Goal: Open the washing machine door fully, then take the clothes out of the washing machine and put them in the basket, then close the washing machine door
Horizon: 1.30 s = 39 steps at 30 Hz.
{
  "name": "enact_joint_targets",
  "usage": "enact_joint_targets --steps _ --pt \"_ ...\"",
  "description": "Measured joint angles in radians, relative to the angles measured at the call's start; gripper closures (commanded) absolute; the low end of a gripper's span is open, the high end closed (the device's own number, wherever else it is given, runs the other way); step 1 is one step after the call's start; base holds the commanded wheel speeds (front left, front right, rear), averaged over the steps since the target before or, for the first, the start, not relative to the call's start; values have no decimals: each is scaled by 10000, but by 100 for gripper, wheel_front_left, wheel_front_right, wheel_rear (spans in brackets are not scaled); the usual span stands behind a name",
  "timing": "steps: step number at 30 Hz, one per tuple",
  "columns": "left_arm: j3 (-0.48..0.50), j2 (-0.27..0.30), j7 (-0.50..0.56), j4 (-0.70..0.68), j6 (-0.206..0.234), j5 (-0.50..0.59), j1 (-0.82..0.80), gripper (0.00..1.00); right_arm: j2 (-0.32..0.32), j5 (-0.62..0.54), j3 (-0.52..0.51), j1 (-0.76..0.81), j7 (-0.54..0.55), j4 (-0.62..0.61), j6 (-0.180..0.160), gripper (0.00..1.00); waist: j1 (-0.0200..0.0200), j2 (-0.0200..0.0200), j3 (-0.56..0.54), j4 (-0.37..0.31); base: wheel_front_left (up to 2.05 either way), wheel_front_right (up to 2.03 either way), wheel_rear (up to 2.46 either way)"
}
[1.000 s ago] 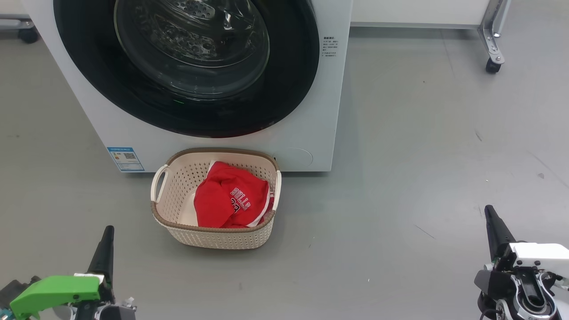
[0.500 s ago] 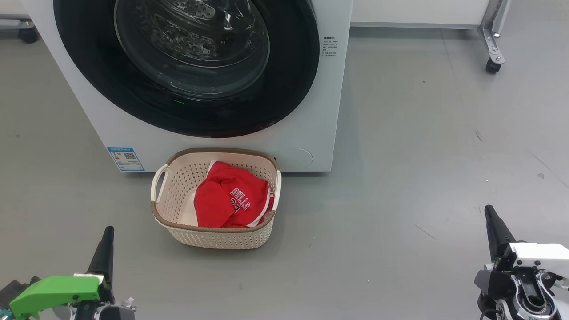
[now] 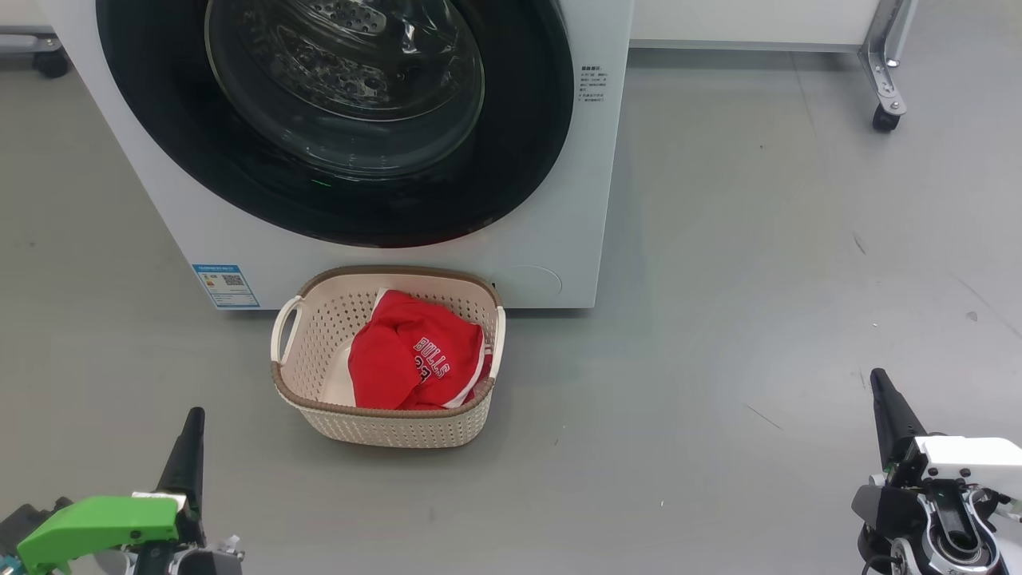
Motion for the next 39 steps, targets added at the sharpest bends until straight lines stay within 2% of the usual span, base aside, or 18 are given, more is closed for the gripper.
enact_joint_targets --steps 39 --pt "52 -4 17 40 -2 0 -4 100 0 0 0 0 0 0 0 100 0 0 -1 1 0 0 0"
